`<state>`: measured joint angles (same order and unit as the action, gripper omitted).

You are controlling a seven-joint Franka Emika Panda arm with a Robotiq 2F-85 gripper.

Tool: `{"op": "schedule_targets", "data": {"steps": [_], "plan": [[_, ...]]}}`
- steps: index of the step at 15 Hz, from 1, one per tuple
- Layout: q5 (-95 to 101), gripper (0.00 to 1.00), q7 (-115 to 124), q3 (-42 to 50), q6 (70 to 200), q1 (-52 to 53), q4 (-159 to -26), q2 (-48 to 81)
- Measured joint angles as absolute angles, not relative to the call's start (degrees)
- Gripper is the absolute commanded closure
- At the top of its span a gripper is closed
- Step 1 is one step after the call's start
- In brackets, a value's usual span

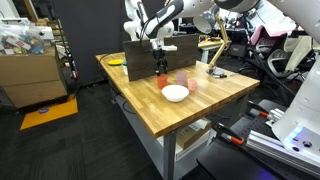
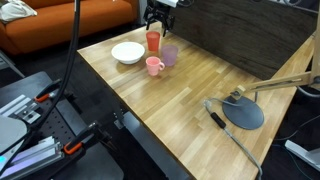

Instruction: Pour the contents in the red cup into the white bowl

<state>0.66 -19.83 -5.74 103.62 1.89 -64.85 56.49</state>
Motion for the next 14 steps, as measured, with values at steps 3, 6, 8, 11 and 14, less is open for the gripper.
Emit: {"op": "schedule_targets", "data": {"steps": [3, 6, 8, 11, 14], "plan": [[0.7, 0.0, -19.8, -6.5, 103.6, 3.2, -64.4, 55.8], [0.8, 0.0, -19.8, -6.8, 103.6, 4.0, -64.0, 55.7], [0.8, 0.0, -19.8, -6.5, 103.6, 4.0, -64.0, 55.9], [1.7, 0.0, -19.8, -5.7, 103.6, 3.9, -63.9, 56.0], [2.7, 0.0, -19.8, -5.3, 103.5, 3.9, -63.7, 56.1]]}}
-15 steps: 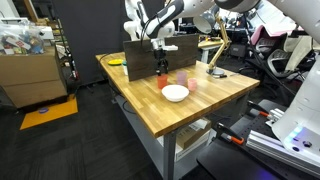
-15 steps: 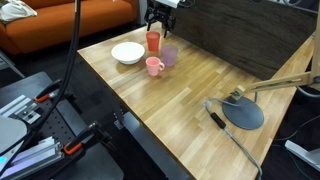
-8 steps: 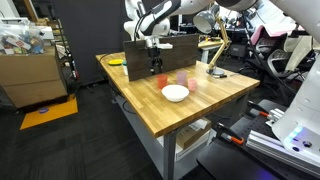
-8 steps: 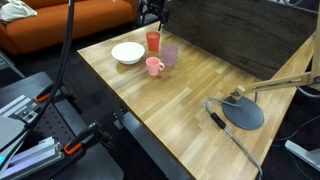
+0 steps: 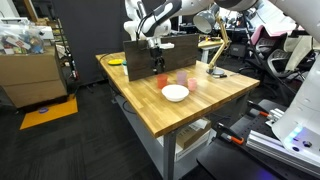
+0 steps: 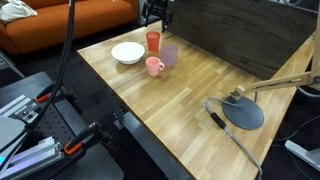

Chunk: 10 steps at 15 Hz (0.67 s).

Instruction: Pour the contents in the red cup into the white bowl

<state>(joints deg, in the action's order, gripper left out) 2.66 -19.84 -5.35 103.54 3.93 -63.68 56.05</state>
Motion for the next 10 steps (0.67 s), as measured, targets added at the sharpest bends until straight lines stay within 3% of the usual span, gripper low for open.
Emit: {"op": "schedule_targets", "data": {"steps": [10], "plan": [[2.8, 0.0, -19.8, -5.0, 103.3, 3.9, -64.1, 57.7]]}}
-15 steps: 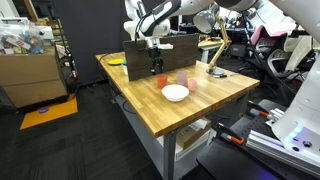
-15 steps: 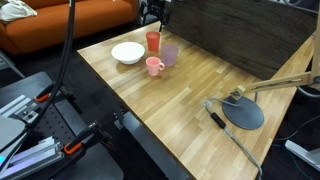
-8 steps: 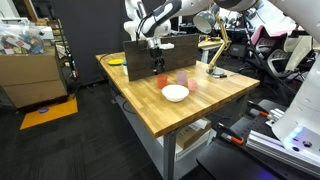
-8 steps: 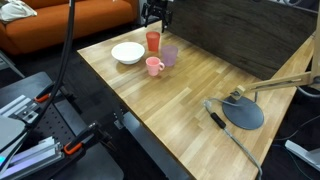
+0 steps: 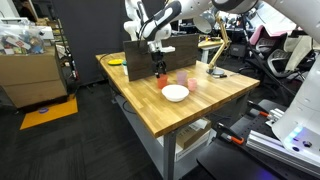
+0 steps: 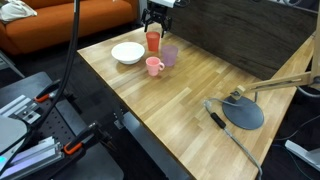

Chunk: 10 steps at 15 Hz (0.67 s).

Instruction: Pour the contents in the red cup into the white bowl

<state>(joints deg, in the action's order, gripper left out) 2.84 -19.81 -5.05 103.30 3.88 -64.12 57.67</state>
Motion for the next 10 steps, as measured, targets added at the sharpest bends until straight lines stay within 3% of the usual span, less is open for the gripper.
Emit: {"op": "schedule_targets", "data": {"steps": [10], "plan": [[2.8, 0.0, -19.8, -5.0, 103.2, 3.7, -64.1, 59.8]]}}
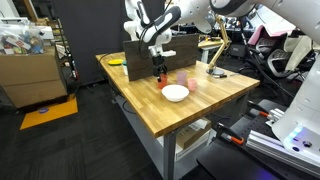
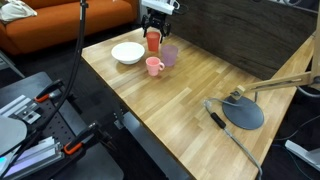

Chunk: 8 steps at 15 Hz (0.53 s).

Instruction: Pour the contents in the red cup into the white bowl

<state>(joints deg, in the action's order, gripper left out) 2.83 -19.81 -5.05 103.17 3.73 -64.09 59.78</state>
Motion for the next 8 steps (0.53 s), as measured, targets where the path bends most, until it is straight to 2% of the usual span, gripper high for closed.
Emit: {"op": "schedule_targets", "data": {"steps": [8], "plan": [[2.8, 0.0, -19.8, -5.2, 102.7, 3.8, -63.3, 60.6]]}}
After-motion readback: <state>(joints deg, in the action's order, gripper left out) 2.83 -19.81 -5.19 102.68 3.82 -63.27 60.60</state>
